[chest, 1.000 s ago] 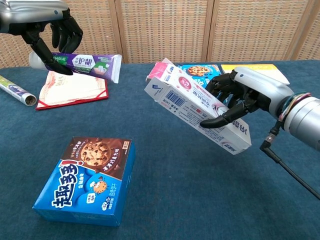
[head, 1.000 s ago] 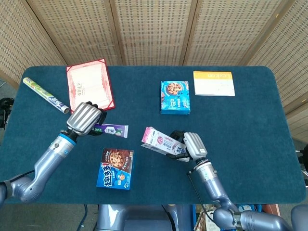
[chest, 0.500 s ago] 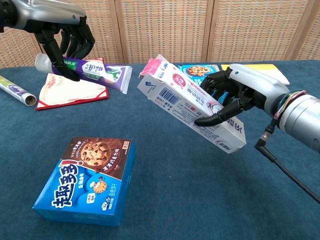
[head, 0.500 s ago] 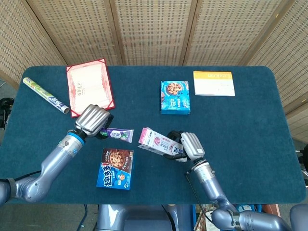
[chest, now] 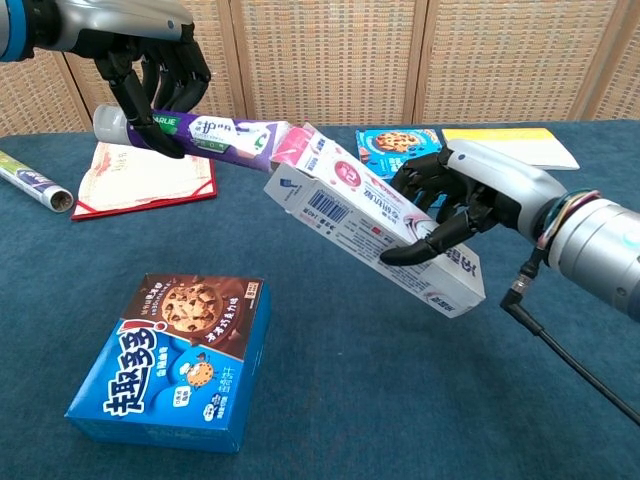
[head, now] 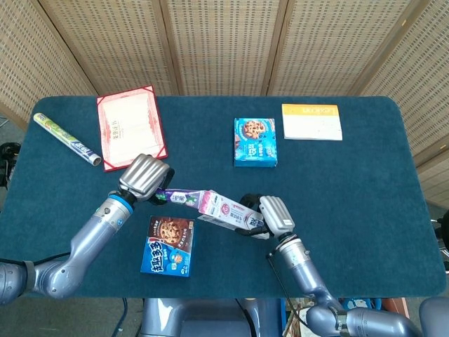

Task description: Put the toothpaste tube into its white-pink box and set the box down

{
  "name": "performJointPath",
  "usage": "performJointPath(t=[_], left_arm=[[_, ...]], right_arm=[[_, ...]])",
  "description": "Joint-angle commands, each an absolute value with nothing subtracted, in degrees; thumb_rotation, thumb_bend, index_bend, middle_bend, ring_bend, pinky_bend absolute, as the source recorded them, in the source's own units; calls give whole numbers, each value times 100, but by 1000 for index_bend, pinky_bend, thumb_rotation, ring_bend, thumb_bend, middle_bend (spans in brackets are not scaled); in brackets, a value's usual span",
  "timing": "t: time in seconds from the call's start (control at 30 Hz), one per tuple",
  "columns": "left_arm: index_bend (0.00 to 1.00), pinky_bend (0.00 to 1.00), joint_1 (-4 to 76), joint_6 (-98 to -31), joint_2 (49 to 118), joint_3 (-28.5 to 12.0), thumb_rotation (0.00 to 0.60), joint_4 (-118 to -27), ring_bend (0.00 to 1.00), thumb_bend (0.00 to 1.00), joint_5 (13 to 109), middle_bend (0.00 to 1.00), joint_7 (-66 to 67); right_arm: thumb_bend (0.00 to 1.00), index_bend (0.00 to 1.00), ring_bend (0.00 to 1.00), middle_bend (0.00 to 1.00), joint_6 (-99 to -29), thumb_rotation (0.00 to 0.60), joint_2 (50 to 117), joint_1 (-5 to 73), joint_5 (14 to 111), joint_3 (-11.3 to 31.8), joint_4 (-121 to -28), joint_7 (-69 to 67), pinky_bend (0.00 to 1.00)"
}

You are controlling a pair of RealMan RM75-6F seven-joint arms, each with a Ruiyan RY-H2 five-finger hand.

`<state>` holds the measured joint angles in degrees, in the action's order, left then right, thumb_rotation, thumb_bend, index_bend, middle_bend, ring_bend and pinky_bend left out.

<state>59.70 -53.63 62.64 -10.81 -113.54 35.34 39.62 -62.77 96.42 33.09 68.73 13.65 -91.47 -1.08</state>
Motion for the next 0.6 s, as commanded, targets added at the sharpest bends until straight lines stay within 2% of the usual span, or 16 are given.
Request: performJointPath(t=[0.03, 0.6], left_arm=[[862, 459, 6011, -5369, 6275, -1066, 600, -11364, 511, 346, 3477, 654, 3923], [863, 459, 6355, -5422, 6313, -909, 600, -11565, 510, 345, 3067, 654, 3928]], right_arm=[[106, 660, 447, 566, -6277, 600, 9645, 3308, 6869, 1367, -9151, -109, 543], [107, 660, 449, 566, -6229, 600, 9686, 3332, 6841, 1366, -9177, -88, 544]])
